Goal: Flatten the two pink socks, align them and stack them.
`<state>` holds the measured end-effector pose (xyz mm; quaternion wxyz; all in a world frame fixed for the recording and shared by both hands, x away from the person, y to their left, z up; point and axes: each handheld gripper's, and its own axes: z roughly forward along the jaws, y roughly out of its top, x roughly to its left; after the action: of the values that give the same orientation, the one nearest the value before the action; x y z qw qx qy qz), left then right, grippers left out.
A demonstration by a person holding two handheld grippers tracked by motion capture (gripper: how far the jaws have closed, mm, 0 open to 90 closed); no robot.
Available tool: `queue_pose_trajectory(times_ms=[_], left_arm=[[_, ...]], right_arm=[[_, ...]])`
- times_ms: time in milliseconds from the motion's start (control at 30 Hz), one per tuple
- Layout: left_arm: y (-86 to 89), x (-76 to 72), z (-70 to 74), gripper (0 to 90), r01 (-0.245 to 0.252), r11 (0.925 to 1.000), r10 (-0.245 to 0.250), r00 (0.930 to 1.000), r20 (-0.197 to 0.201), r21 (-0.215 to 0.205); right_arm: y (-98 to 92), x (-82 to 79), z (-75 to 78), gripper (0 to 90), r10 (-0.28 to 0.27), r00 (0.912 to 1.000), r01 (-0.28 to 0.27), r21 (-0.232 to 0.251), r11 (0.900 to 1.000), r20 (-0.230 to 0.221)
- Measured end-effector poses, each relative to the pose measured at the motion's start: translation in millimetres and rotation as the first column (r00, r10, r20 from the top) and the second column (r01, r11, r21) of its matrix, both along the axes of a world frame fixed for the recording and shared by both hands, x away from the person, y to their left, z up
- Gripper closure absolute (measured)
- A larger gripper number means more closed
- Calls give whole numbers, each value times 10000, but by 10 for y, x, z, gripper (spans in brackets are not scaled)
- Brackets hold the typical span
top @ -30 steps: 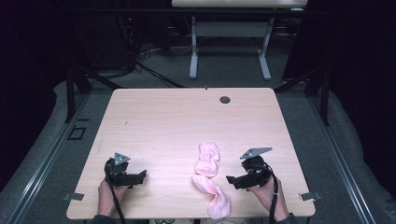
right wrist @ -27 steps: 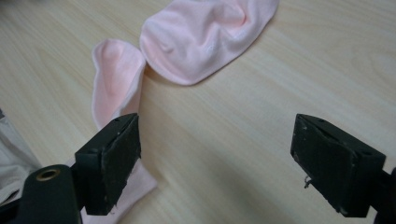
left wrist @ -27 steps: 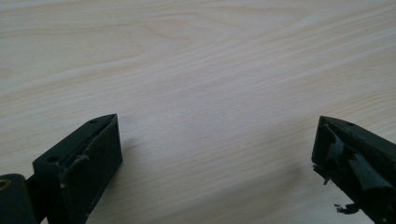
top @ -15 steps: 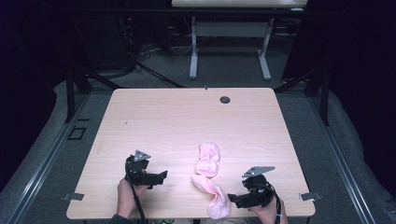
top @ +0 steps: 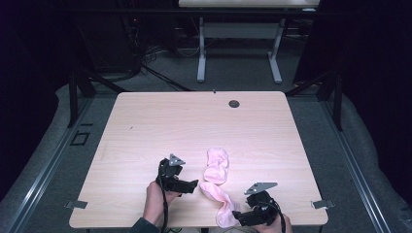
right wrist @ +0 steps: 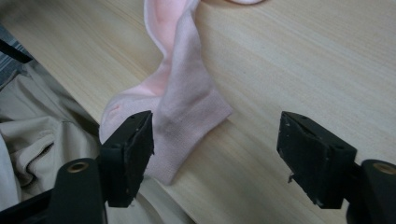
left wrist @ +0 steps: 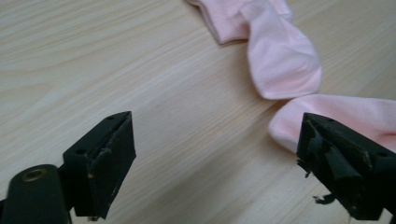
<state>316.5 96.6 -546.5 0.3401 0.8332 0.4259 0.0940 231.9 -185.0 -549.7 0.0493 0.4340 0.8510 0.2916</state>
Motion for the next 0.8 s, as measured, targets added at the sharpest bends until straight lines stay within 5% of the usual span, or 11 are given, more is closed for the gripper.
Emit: queue_pose_trajectory(times_ms=[133,267,500,800], left_arm=[[-146,-5,-42,237,691,9975,-686,9969,-379,121],[-210,-32,-63,388,1049,9944,-1044,9934,-482,84],[-252,-49,-80,526,1618,9866,-1628,9843,-688,-203],[-332,-91,-130,808,2258,9738,-2237,9724,-665,271]], right_arm=[[43,-21,-55,375,-45,10000,44,-155,9999,-56],[94,-34,-95,505,-7,10000,10,-403,9992,60],[111,-29,-113,646,119,9999,-114,-491,9987,98],[98,-30,-120,797,279,9996,-277,-200,9994,101]])
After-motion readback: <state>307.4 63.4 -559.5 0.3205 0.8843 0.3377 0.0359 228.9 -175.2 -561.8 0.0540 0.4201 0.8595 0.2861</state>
